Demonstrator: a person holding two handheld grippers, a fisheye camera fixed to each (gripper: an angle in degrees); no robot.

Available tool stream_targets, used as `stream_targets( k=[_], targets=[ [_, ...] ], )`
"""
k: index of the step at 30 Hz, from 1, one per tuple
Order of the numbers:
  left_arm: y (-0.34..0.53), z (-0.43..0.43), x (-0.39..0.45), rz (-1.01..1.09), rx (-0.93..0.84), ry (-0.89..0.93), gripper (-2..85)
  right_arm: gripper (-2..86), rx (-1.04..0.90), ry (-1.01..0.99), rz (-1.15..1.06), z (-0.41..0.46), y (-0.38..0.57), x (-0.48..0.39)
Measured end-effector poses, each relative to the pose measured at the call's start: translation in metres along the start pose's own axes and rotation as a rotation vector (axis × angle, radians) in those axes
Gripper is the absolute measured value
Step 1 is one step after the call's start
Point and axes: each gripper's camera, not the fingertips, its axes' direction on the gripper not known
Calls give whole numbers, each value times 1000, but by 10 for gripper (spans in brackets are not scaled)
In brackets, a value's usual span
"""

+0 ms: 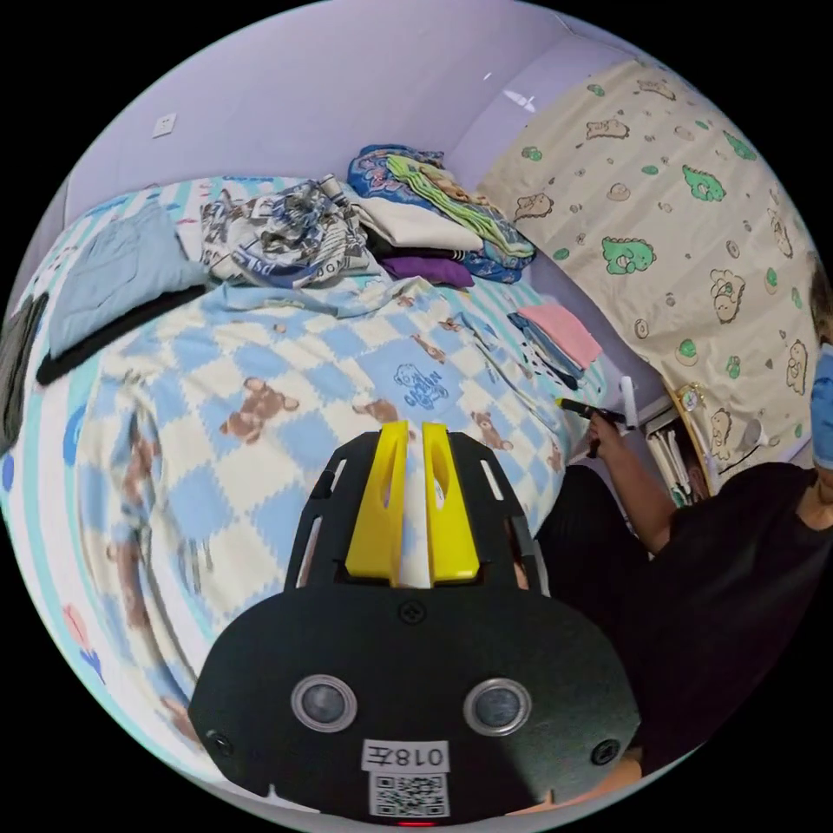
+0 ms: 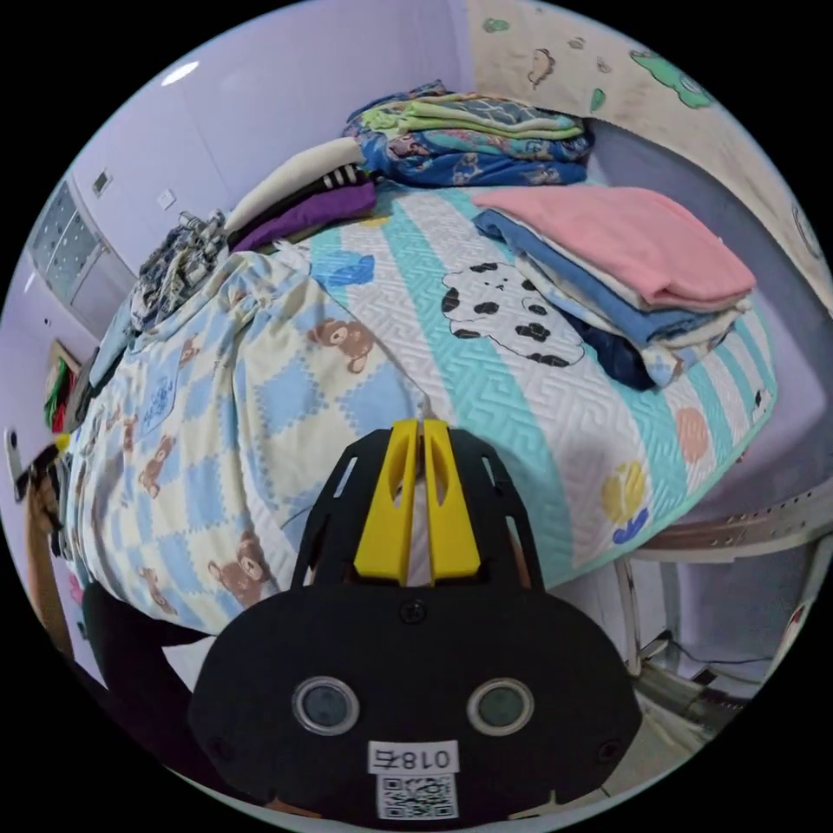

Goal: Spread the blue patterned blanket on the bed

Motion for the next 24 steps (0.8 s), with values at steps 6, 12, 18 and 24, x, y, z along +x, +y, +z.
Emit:
stream_targets(
  k=[6, 12, 18, 24],
  targets=[
    [-132, 103, -16, 69, -126, -80, 24, 1, 128, 84, -172, -63, -39, -27],
    [-227, 192, -36, 102, -284, -120, -2, -1, 242, 243, -285, -117, -114, -36],
    [-292, 190, -62, -29, -117, -58, -9, -1, 252, 454, -289, -119, -182, -27],
    [-316, 164, -76, -170, 166, -39, -9, 0, 187, 453, -184, -107, -233, -17]
  ],
)
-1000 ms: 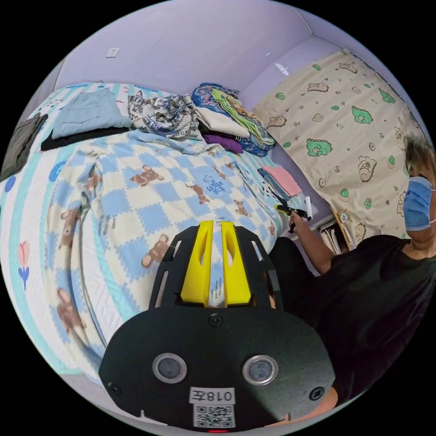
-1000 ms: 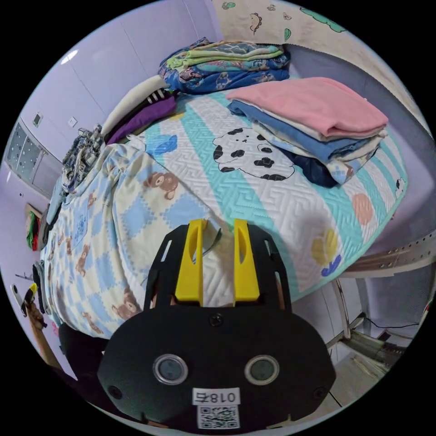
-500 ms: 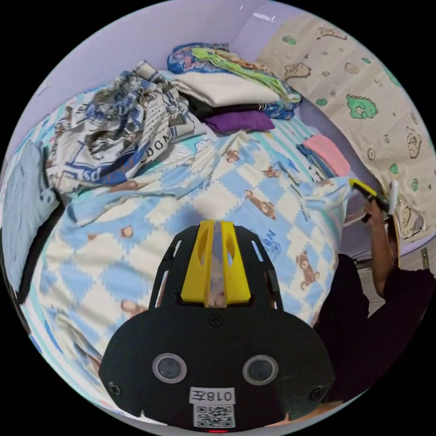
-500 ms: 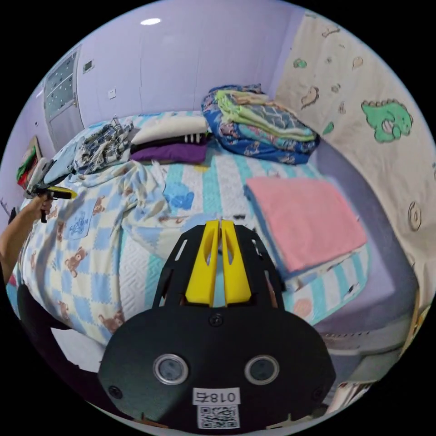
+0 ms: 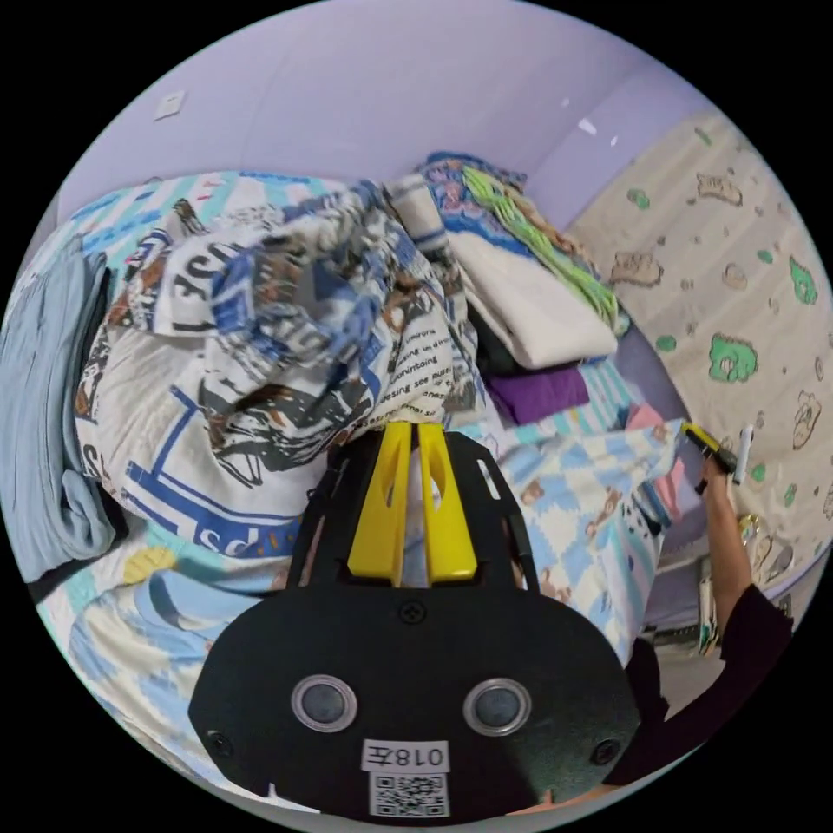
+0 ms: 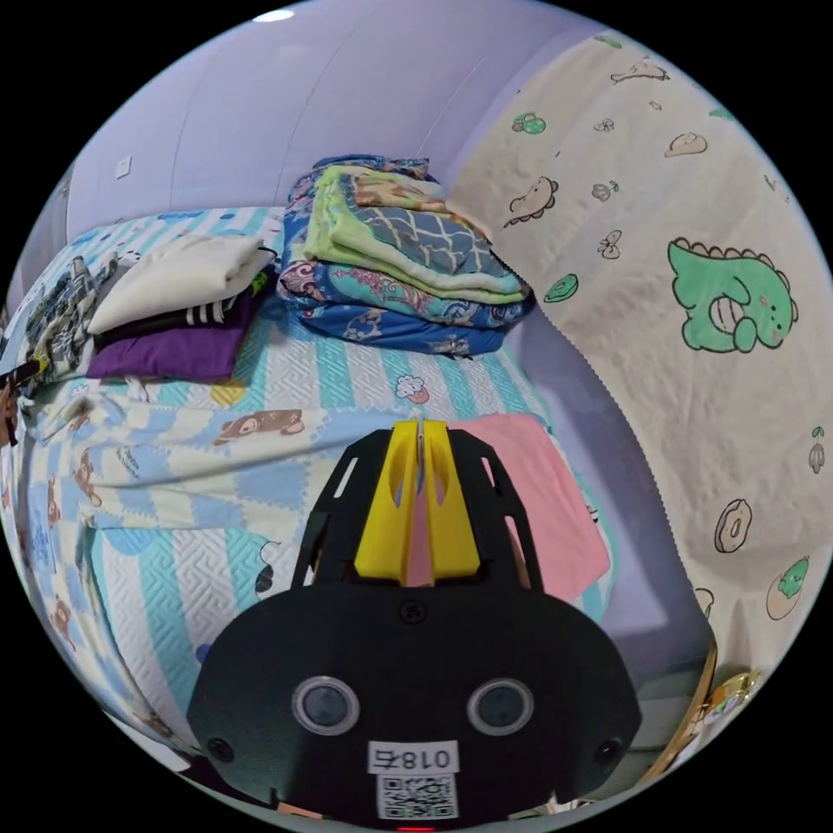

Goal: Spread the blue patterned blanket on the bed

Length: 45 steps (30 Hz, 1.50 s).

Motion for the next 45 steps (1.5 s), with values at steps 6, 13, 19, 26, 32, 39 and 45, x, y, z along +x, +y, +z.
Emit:
stream_targets(
  k=[6, 13, 19, 26, 32, 39, 45],
  targets=[
    [36, -12, 70, 366, -159, 218, -5, 0, 8, 6, -54, -16, -21, -19],
    [117, 17, 174, 959, -269, -400, 59, 0, -7, 4, -102, -28, -20, -34],
    [126, 39, 187, 1013, -328, -498, 36, 1, -15, -31, -61, -34, -24, -26],
    [118, 18, 198, 965, -194, -579, 3, 0, -3, -48, -22, -41, -36, -16],
    [78, 23, 159, 748, -110, -740, 25, 0, -10, -48, 39, -37, -57, -14],
    [97, 12, 132, 680, -171, -647, 65, 0, -89, -69, 16, -38, -82, -16],
    [131, -96, 76, 531, -144, -459, 87, 0, -130, -136, 7, -69, -113, -11]
  ],
)
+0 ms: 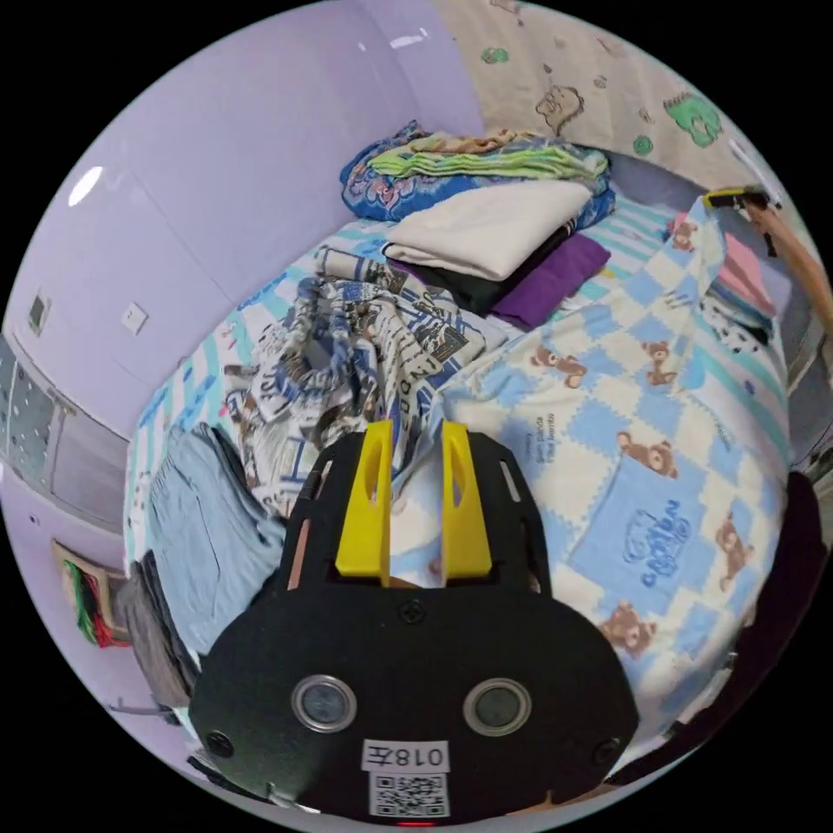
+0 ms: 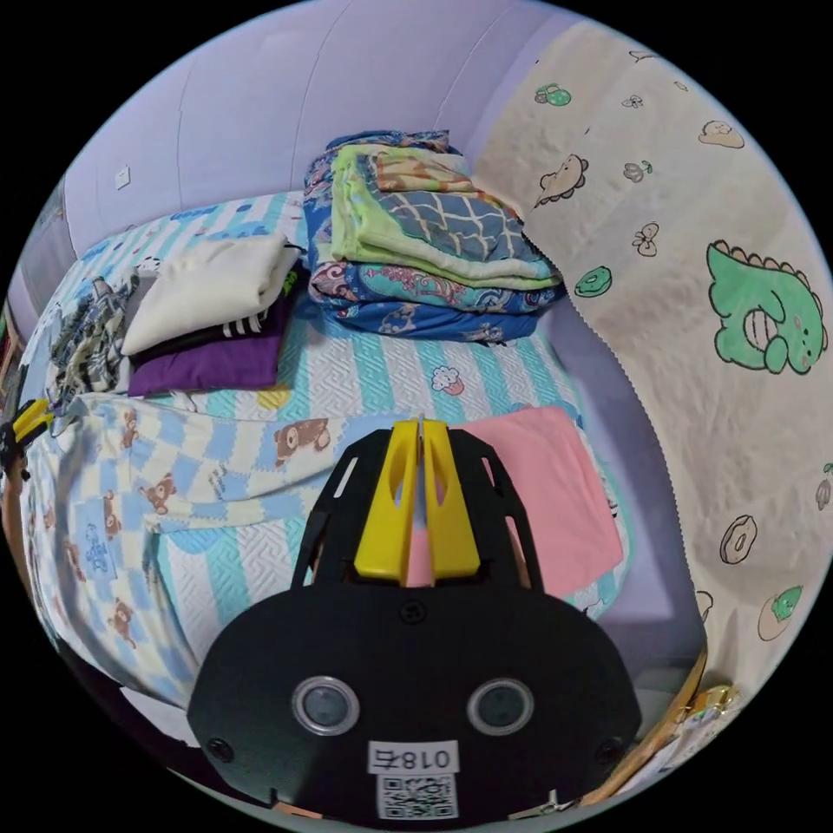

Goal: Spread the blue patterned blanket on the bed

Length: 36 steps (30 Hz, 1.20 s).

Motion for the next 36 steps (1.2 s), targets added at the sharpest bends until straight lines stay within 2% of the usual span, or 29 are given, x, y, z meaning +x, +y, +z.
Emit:
stream_targets(
  k=[2, 6, 10, 15, 17, 20, 23, 26, 28, 32, 36],
  targets=[
    [45, -38, -22, -88, 90, 66, 80, 0, -16, -54, -19, -21, -13, -8],
    [193, -124, -40, -210, 301, 155, 60, 2, -15, -179, -121, -68, -29, -46],
    [355, -164, -39, -405, 432, 191, 44, 4, 29, -444, -262, -132, -34, -125],
    [459, -150, -56, -582, 571, 291, 43, 8, 36, -728, -419, -162, -15, -256],
    [478, -132, -67, -620, 596, 358, 47, 13, 10, -870, -438, -151, 2, -327],
    [505, -97, -87, -710, 610, 459, 59, 34, -18, -971, -393, -115, 37, -410],
    [531, -69, -107, -798, 606, 516, 69, 93, -108, -939, -490, -71, 90, -492],
    [546, -56, -122, -842, 602, 539, 79, 104, -105, -897, -624, -52, 142, -523],
    [544, -56, -127, -815, 564, 499, 81, 101, -41, -888, -671, -50, 163, -513],
    [535, -54, -130, -798, 515, 465, 80, 84, 201, -734, -721, -38, 187, -456],
    [491, -35, -127, -728, 339, 445, 79, 82, 272, -636, -810, -17, 177, -448]
  ],
)
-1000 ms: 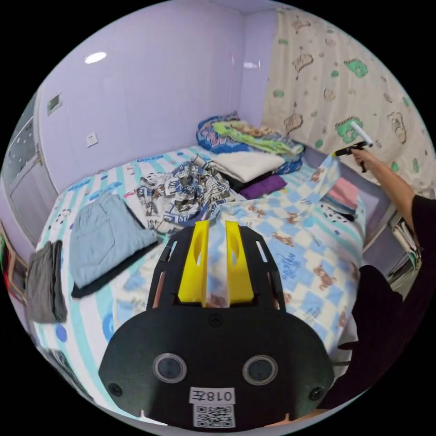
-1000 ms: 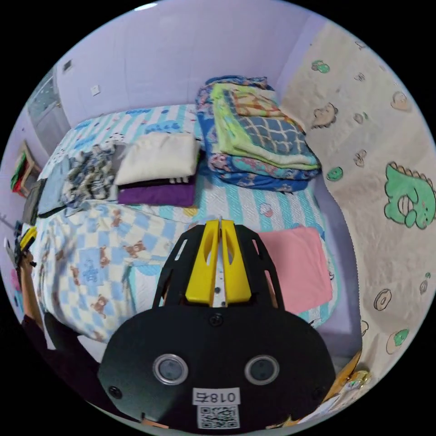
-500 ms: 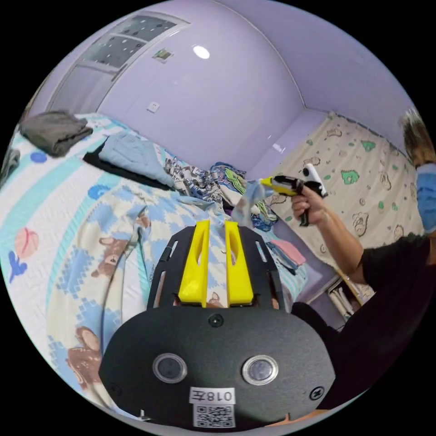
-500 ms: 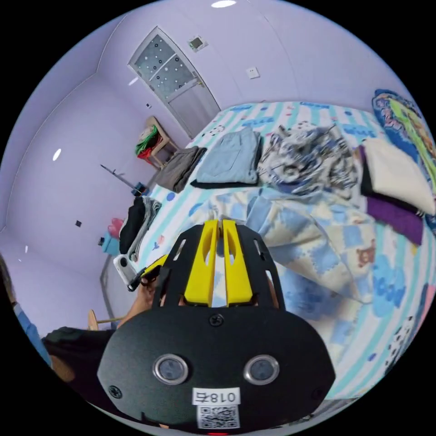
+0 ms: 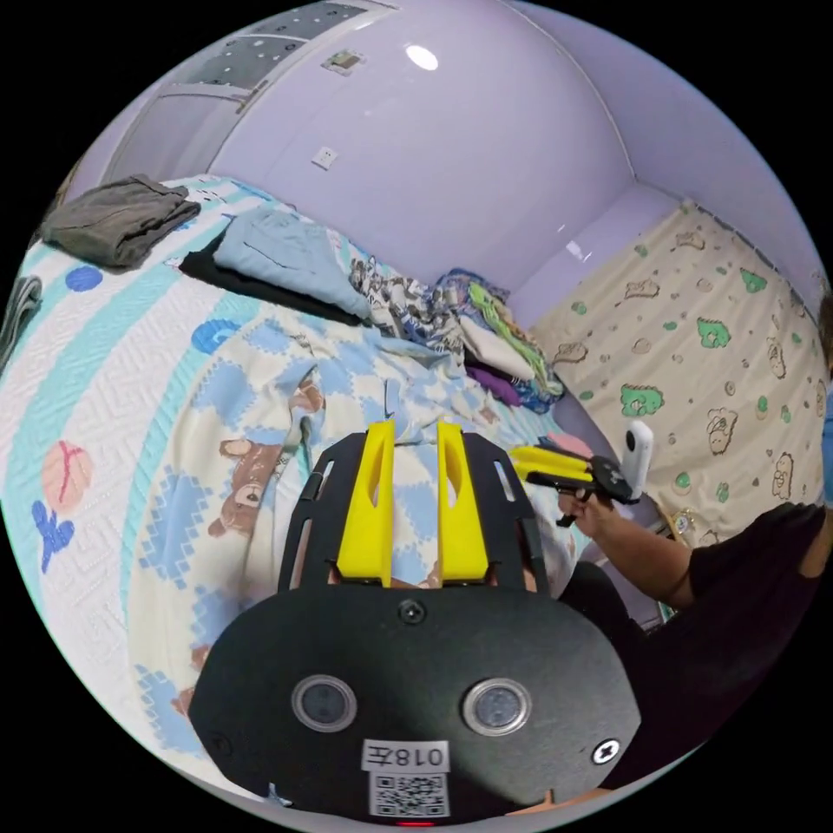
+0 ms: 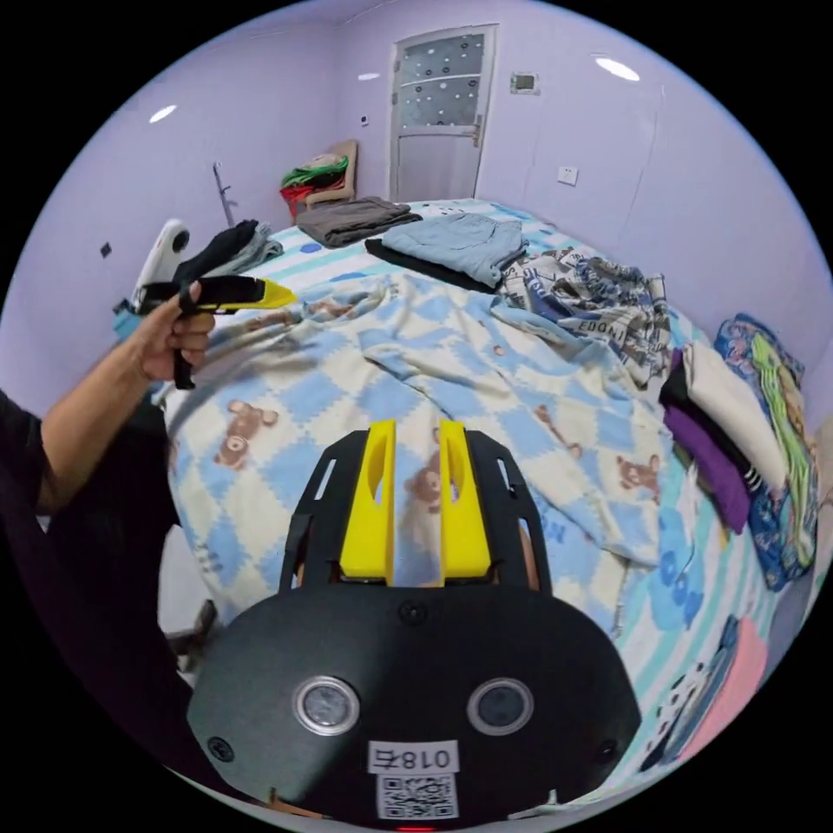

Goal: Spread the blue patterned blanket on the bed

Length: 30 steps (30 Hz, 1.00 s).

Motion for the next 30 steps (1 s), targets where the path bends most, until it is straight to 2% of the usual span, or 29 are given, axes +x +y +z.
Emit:
stream_targets(
  k=[4, 7, 10, 19, 25, 30],
  targets=[
    [-37, 46, 26, 78, -138, -57, 84, 83, 35, 57, -134, 32, -33, 6],
    [-55, 88, 41, 159, -288, -189, 101, 86, 8, 4, -150, 66, -69, 21],
    [-58, 119, 53, 223, -358, -282, 112, 90, -37, -58, -153, 103, -106, 33],
    [-57, 164, 72, 246, -414, -324, 87, 86, -249, -94, -210, 205, -151, 26],
    [-48, 167, 102, 266, -360, -382, 0, 41, -194, -17, -234, 211, -145, 9],
    [-44, 163, 130, 330, -342, -414, -9, 35, -84, 36, -218, 188, -131, 4]
  ],
)
